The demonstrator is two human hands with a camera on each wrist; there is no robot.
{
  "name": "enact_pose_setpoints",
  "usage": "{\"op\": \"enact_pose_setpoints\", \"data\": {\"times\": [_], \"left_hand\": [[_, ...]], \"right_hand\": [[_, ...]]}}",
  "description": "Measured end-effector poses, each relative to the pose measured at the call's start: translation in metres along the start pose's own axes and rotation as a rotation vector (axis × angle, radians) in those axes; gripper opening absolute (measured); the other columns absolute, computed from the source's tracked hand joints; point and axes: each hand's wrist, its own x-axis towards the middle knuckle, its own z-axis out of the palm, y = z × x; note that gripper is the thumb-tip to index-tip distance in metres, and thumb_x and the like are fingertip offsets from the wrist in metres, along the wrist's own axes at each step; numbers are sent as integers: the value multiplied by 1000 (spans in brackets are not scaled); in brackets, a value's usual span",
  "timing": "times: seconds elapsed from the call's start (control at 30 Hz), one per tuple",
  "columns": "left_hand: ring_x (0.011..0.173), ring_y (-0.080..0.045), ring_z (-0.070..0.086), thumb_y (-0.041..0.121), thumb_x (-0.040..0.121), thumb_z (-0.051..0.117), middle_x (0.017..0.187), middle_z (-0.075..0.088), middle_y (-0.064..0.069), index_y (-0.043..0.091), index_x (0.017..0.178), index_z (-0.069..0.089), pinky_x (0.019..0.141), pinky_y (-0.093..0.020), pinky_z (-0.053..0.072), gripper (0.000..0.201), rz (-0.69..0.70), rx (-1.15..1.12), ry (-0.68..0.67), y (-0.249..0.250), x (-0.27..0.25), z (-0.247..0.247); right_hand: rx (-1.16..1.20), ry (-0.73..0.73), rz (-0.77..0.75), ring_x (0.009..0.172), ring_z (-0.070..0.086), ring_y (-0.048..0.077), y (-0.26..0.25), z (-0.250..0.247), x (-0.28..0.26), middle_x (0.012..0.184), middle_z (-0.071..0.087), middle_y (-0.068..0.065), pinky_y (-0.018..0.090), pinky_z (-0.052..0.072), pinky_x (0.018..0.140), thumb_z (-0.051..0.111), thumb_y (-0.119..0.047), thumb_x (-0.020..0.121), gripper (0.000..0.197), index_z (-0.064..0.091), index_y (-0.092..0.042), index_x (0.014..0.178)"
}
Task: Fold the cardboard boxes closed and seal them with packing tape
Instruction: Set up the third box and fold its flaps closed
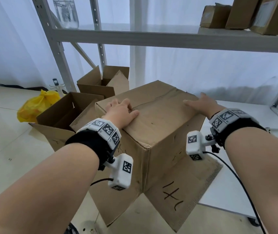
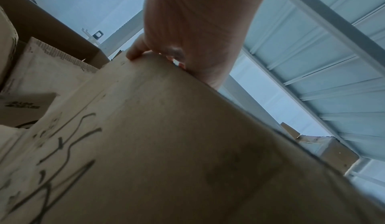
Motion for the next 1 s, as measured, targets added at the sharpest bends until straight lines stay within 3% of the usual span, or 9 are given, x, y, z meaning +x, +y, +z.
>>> {"op": "enact_pose_setpoints", "data": {"times": [0.13,0.23,0.3,0.47,0.57,0.63,0.73,0.9,1.0], "left_hand": [[139,-40,11,60,88,45,147,20,-20,26,118,38,110,-59,19,46,-91,-56,15,1,-2,8],[138,-48,-19,72,85,38,154,-17,-24,40,141,27,111,-64,1,65,-205,-43,-50,-1,-8,7],[136,-53,-21,75,85,31,152,-25,-25,46,147,11,110,-63,-5,72,-241,-8,-106,-2,-11,1],[144,-42,2,69,90,30,155,-9,-25,38,151,9,117,-49,8,72,-225,6,-202,-12,-20,-18],[142,-34,18,61,93,37,154,23,-17,26,151,21,113,-43,20,70,-148,2,-163,-12,-25,-28],[136,-30,34,57,92,46,150,35,-12,20,147,33,109,-38,29,68,-103,-80,-74,-10,-27,-35],[130,-26,44,55,90,52,143,46,-8,17,140,46,105,-36,35,64,4,-131,48,-3,-31,-42],[127,-20,48,63,83,55,139,52,-1,19,136,51,104,-35,38,68,150,-92,118,14,-23,-36],[130,-21,43,66,82,52,145,43,-4,22,139,46,106,-36,35,72,230,17,73,28,-13,-23]], "right_hand": [[-75,-54,20,137,26,37,0,11,12,148,32,17,46,27,111,54,-75,75,101,30,-6,145],[-11,-22,51,136,27,38,7,8,11,147,27,19,46,28,112,59,-78,69,111,27,-5,146],[21,10,57,135,30,38,13,6,13,145,31,20,45,30,110,61,-82,63,116,31,-3,143],[167,9,9,101,57,31,23,5,9,107,62,14,37,45,79,64,-85,46,101,60,-2,104],[300,-12,-6,73,50,25,22,1,-7,74,50,4,31,35,58,74,-73,54,69,46,-13,72],[355,28,-28,60,41,20,20,-7,-14,65,38,-1,30,28,51,73,-76,44,70,32,-21,64],[405,126,-46,59,40,20,26,-23,-25,63,35,-2,32,31,54,70,-75,41,70,29,-23,64],[314,219,18,74,49,25,53,-38,-51,65,43,2,32,28,51,72,-64,66,59,39,-16,64],[238,163,71,98,59,32,68,-30,-64,98,60,11,35,42,71,69,-63,71,73,49,-3,107]]}}
